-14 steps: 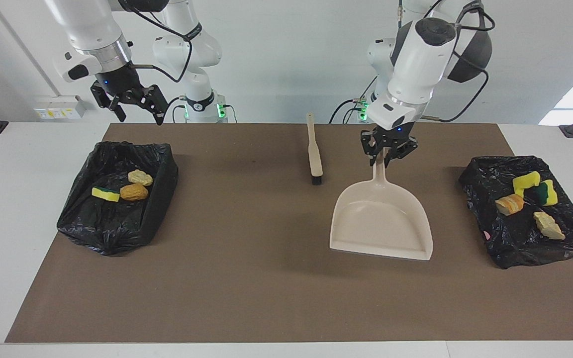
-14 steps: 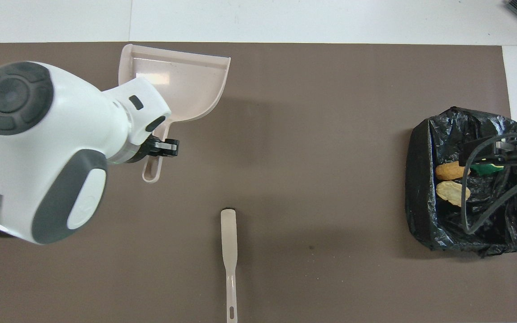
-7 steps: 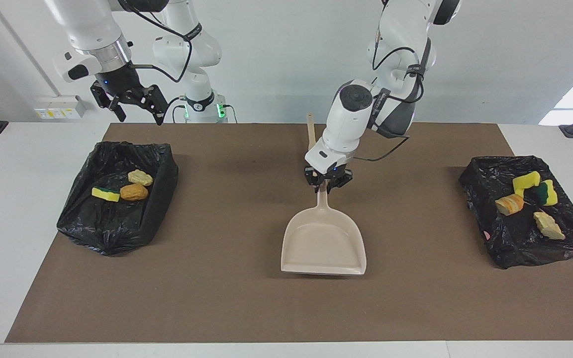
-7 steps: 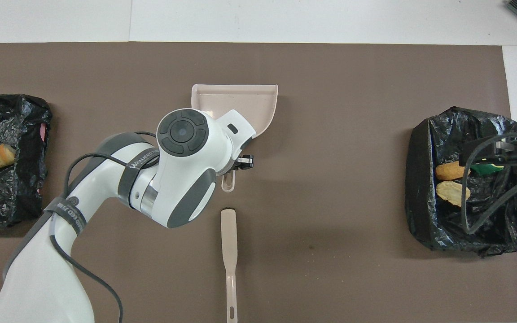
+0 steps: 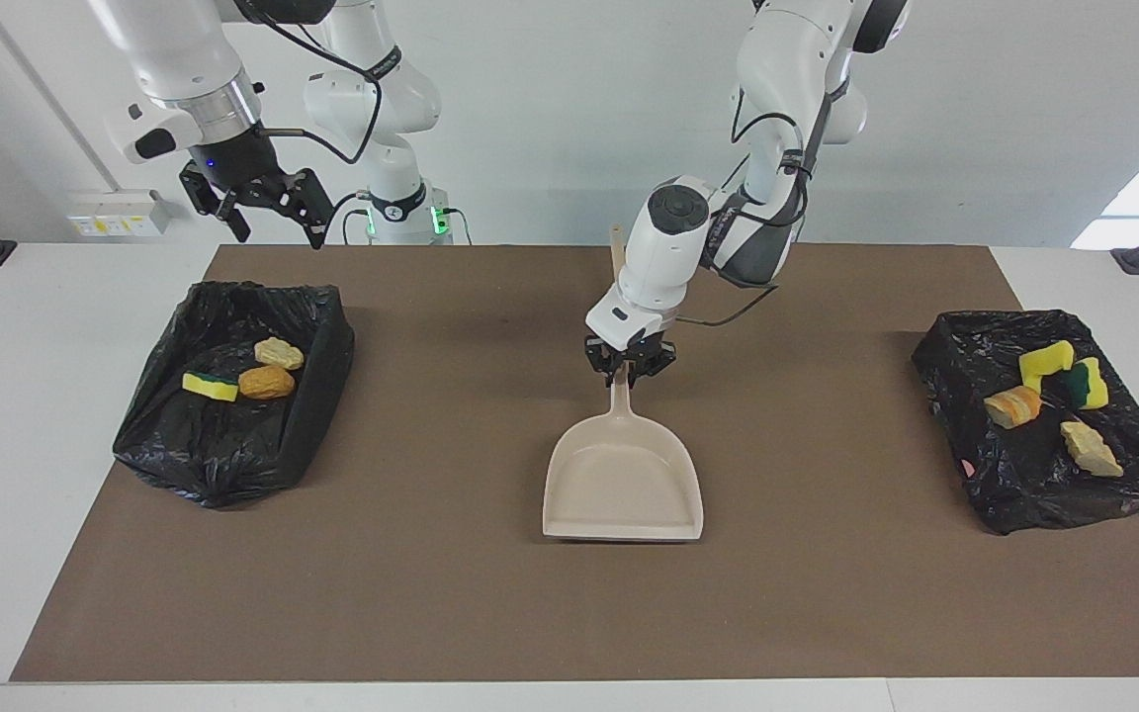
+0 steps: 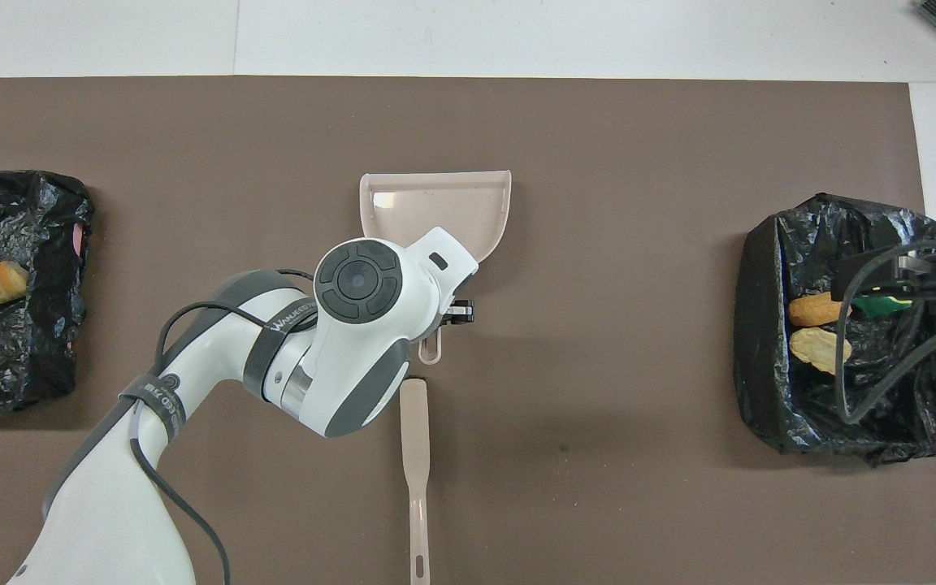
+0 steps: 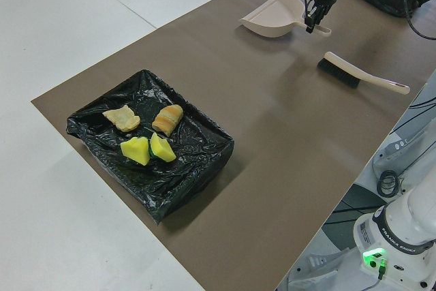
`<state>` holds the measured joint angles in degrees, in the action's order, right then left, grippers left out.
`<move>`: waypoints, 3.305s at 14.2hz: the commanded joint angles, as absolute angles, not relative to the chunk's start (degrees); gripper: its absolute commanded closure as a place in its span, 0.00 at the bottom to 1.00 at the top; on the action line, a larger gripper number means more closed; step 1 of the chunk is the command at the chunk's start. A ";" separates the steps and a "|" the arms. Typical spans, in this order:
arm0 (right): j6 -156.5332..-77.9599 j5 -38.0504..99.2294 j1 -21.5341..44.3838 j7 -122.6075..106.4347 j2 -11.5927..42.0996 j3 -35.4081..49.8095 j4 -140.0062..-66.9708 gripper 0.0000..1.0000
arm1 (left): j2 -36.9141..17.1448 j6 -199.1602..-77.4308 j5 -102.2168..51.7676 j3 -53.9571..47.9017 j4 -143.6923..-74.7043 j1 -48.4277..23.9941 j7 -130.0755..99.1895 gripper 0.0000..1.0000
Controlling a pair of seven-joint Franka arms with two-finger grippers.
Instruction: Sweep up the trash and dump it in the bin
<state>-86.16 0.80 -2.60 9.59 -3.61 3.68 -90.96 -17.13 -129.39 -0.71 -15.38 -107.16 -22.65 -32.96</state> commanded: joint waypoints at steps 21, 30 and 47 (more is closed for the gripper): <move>-87.28 0.62 -3.25 9.76 -4.75 3.87 -92.37 0.00 | -7.75 -122.18 -0.44 -12.92 -103.01 -15.66 -36.31 0.00; -87.28 0.62 -3.25 9.76 -4.75 3.96 -92.37 0.00 | 0.35 -109.17 -0.44 -12.83 -103.01 -3.17 -15.66 0.00; -85.08 -0.79 -3.60 4.66 -1.93 3.78 -88.50 0.00 | 4.04 -90.99 -1.14 -4.33 -92.46 -0.69 -5.10 0.00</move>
<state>-85.64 -0.04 -3.02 6.36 -2.52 3.43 -89.59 3.93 -95.11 -0.69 -7.75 -94.44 1.99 -7.08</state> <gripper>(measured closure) 0.000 0.000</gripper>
